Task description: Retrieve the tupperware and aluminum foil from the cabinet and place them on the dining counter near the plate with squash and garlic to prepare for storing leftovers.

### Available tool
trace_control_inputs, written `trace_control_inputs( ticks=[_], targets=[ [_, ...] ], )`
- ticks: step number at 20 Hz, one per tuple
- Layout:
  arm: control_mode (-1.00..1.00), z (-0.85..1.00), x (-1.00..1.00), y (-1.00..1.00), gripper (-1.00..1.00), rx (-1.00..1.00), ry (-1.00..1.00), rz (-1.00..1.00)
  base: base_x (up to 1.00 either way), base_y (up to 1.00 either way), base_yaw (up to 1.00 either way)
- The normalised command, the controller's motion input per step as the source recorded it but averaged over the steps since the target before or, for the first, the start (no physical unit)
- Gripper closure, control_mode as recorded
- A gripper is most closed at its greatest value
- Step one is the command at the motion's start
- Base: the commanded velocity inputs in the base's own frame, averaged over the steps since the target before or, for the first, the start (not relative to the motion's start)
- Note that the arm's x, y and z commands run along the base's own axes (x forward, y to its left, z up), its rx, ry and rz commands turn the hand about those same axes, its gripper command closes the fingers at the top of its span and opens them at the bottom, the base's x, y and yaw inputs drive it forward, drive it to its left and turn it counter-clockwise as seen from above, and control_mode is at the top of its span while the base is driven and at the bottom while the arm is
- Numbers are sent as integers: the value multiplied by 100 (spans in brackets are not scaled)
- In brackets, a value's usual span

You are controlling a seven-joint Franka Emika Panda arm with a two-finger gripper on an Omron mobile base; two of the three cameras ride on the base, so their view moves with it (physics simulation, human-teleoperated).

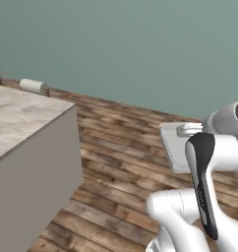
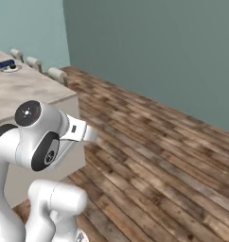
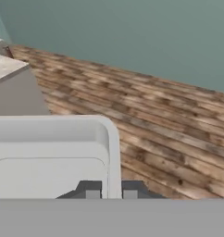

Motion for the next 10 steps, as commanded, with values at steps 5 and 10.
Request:
trace_control_inputs(
  ticks=[5,10],
  targets=[
    [100,0,0,0,100,0,0,0,100,-38,34],
    [100,0,0,0,100,0,0,0,100,-45,37]
  ],
)
